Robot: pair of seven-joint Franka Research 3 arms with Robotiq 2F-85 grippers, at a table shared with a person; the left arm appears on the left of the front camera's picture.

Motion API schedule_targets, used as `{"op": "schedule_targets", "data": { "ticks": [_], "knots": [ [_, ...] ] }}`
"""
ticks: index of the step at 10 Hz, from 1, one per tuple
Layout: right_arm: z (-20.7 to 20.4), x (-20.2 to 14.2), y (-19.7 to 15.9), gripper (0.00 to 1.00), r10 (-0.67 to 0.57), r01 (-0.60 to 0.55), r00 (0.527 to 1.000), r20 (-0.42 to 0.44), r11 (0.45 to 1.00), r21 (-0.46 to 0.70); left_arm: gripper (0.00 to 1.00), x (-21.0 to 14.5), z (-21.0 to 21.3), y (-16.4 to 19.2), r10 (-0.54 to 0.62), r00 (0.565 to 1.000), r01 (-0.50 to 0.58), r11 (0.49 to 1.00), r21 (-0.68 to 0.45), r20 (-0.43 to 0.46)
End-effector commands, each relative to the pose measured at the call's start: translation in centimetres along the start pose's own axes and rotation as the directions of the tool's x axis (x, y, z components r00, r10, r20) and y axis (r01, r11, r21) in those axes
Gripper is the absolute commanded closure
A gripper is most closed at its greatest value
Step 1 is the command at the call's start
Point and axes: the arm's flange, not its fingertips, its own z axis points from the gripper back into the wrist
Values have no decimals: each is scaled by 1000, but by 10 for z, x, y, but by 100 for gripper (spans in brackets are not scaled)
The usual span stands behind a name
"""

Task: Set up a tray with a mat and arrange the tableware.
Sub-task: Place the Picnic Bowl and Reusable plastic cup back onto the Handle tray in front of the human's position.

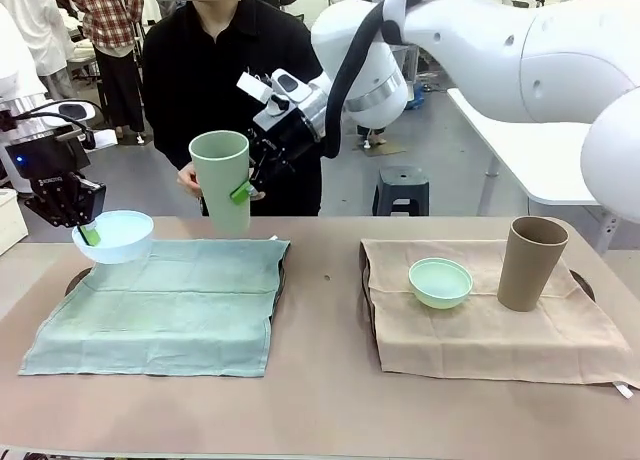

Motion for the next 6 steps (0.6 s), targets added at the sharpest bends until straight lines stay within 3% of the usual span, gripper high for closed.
{"op": "schedule_targets", "data": {
  "ticks": [1, 4, 6],
  "knots": [
    [-5, -9, -1, 15, -4, 4, 1000, 6, 1000, 7, 95, 9, -2, 9, -6, 998, 5, 1000, 15, 55],
    [-35, -37, -10, 15, -25, 24, 1000, 15, 998, 54, 95, 19, -37, 24, 22, 981, -26, 999, 19, 193],
    [-47, -48, -13, 15, -5, 4, 1000, 15, 998, 66, 95, 22, -60, 23, -14, 981, 9, 1000, 24, 194]
  ]
}}
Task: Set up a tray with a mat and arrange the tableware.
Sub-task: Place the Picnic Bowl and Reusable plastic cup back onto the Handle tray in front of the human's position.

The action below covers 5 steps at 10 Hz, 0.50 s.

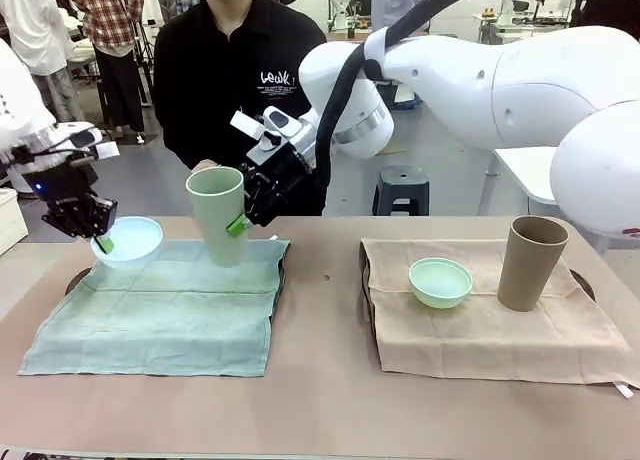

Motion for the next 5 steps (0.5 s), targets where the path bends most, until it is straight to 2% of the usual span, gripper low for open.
{"op": "schedule_targets", "data": {
  "ticks": [1, 4, 5],
  "knots": [
    [-3, -2, -15, 15, 40, -40, 999, -10, 999, 11, 95, -5, -23, -5, -55, 998, 55, 998, -14, 26],
    [-16, -33, -28, 15, 42, -43, 999, 22, 997, 67, 95, -10, -45, -3, -94, 995, 94, 995, 23, 33],
    [-15, -42, -30, 15, 52, -53, 999, 6, 996, 74, 95, -10, -50, -2, -98, 995, 98, 995, 18, 29]
  ]
}}
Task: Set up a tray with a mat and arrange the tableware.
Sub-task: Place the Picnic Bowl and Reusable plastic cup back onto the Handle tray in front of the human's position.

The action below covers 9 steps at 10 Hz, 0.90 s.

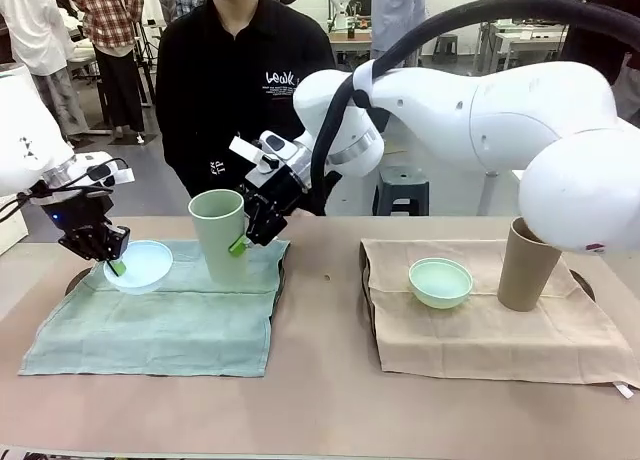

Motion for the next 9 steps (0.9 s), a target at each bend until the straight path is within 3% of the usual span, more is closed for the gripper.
{"op": "schedule_targets", "data": {
  "ticks": [1, 6, 9],
  "knots": [
    [7, -11, -20, 15, 47, -47, 999, -16, 998, 35, 95, -1, -8, 3, -31, 999, 32, 999, -4, 15],
    [0, -28, -24, 15, 76, -71, 994, -85, 996, 51, 95, 18, -28, 19, 3, 1000, -4, 999, -50, -3],
    [1, -32, -24, 15, 71, -68, 994, -83, 997, 37, 95, 24, -41, 17, 1, 999, -3, 998, -70, -35]
  ]
}}
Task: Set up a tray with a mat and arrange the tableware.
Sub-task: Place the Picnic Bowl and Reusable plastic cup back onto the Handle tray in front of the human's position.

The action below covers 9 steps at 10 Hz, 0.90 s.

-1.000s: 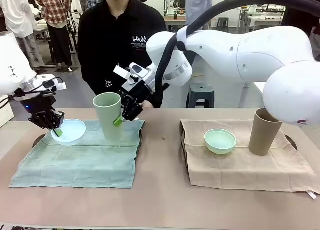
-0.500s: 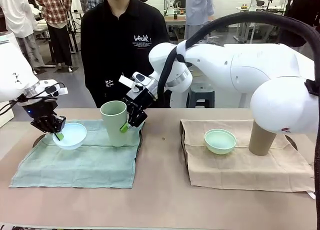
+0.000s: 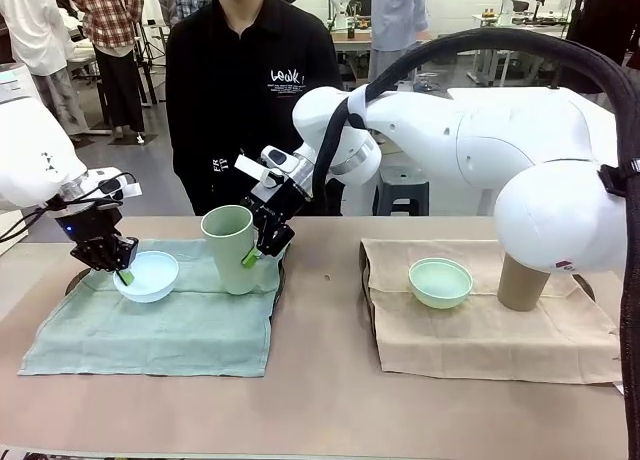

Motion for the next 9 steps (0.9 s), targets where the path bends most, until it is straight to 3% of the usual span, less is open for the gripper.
{"op": "schedule_targets", "data": {
  "ticks": [1, 2, 3, 6, 7, 9],
  "knots": [
    [4, -3, -11, 15, 17, -17, 1000, -19, 1000, -13, 64, 5, -5, 2, -27, 1000, 26, 999, -43, -6],
    [5, -3, -11, 0, 12, -12, 1000, 0, 1000, -19, 35, 5, -5, 2, -29, 1000, 28, 999, -45, -12],
    [5, -2, -11, 0, 11, -10, 1000, 4, 1000, -19, 4, 4, -3, 2, -31, 999, 30, 998, -48, -11],
    [11, 2, -9, 0, -43, 42, 999, -17, 998, -46, 0, 2, 2, 2, -30, 1000, 29, 998, -63, -9],
    [15, 1, -6, 0, -92, 88, 994, -63, 994, -57, 43, 2, 4, 1, -33, 999, 32, 997, -69, -8],
    [33, -1, 10, 0, -196, 187, 973, -120, 979, -83, 25, 0, 12, -1, -44, 999, 45, 991, -123, 4]
  ]
}}
